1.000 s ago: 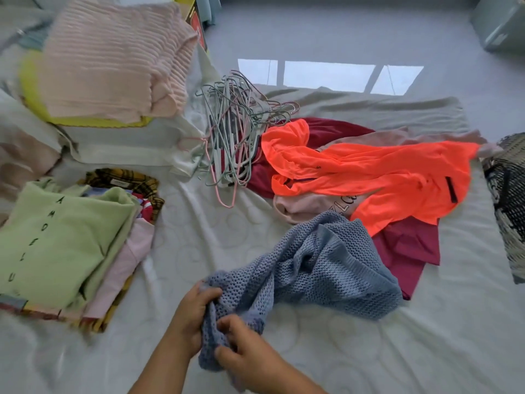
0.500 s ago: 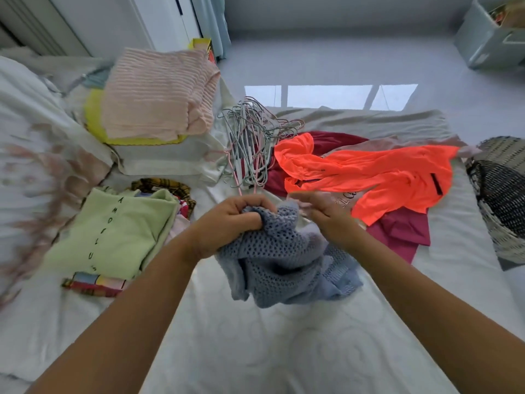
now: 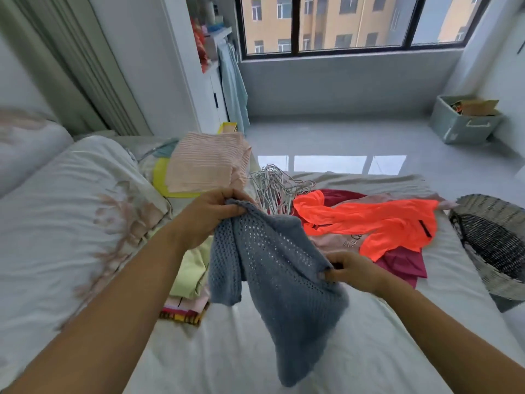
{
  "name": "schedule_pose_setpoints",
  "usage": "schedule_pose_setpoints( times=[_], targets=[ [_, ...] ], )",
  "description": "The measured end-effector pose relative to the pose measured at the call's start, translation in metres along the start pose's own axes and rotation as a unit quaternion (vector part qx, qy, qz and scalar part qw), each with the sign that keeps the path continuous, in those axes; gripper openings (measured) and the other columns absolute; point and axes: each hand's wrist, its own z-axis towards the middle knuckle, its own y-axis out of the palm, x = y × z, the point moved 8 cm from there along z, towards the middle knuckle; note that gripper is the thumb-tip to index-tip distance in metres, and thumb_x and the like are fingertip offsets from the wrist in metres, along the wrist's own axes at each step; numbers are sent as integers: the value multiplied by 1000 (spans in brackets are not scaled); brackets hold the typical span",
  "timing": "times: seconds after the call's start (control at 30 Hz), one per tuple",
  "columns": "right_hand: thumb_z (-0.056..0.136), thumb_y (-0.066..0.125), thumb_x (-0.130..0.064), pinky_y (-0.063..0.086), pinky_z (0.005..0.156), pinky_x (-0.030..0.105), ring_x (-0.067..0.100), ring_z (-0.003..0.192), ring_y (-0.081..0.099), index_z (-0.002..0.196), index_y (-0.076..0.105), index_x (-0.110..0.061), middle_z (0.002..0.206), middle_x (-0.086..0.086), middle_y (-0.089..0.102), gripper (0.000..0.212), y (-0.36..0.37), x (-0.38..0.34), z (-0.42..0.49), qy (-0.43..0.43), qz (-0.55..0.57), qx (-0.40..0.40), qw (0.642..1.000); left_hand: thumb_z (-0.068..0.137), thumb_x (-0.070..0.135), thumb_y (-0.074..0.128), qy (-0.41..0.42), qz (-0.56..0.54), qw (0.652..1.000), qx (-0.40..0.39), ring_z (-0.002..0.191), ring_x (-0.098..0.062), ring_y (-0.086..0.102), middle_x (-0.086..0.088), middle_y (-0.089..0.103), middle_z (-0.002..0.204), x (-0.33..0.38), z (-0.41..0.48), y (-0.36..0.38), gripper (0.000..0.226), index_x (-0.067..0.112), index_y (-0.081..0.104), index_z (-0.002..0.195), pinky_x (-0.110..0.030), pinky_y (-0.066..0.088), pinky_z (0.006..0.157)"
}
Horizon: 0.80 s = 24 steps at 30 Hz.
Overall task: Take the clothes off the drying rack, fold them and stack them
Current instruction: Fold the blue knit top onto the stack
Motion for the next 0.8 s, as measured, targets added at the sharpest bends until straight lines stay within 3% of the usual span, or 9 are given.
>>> schedule_pose_setpoints(
  times=[0.1,0.17,0.23,0.33,0.4,0.5,0.6,0.7,0.8],
  targets=[
    [54,44,-55,40,72,29,13,81,50,67,55,-26,77,-4,54,34,-32,-30,-25,-46,-113,72,990,85,-2,58,55,80,994,49,83,-12,56,2,64,80,46,-14,-11,25,19,69,78,-25,41,77],
    [53,44,-50,38,76,33,19,86,45,68,46,-32,82,0,48,24,-50,-51,-47,-79,-120,132,981,84,-2,60,89,90,991,53,82,-8,58,9,68,76,76,-24,-13,34,27,73,72,-22,43,79],
    [52,45,-46,37,76,31,16,84,44,81,48,-21,87,4,47,39,-60,-65,-67,-81,-79,156,981,84,-2,59,121,102,986,51,82,-6,59,12,69,78,108,-33,-11,36,29,74,73,-23,43,81],
    [53,50,-40,34,62,23,0,65,36,76,42,-19,73,-6,42,33,-60,-69,-86,-62,-14,183,981,86,-2,56,151,101,981,62,83,-10,60,1,67,86,150,-48,-9,24,18,69,83,-26,45,83],
    [55,53,-36,37,64,25,-2,65,40,83,46,-18,75,-9,46,34,-53,-73,-95,-76,7,167,983,87,-2,56,164,100,979,73,88,-16,59,-4,66,92,174,-56,-12,21,16,68,87,-30,46,86],
    [61,59,-27,44,76,29,7,83,52,101,55,-21,96,-4,58,40,-52,-79,-108,-79,-2,160,984,87,-1,57,173,102,976,83,84,-14,61,0,68,87,205,-68,-17,27,21,72,81,-26,47,81],
    [55,49,-41,34,65,32,22,74,48,79,61,0,76,11,56,49,-72,-72,-115,-59,-85,166,981,85,-1,60,162,146,973,79,79,-7,62,7,71,80,225,-76,-14,31,26,74,76,-17,47,73],
    [58,58,-26,26,53,20,15,64,39,54,46,-18,58,-5,41,14,-113,-71,-134,-47,-94,228,968,84,1,62,147,215,960,99,80,-8,60,2,68,85,229,-80,-6,20,20,69,83,-12,45,69],
    [77,62,5,32,54,21,12,60,39,70,51,-14,64,3,47,23,-151,-59,-157,-30,38,264,963,87,6,62,127,294,935,149,79,-9,57,2,65,85,218,-83,-9,12,16,67,85,-14,43,66]
  ],
)
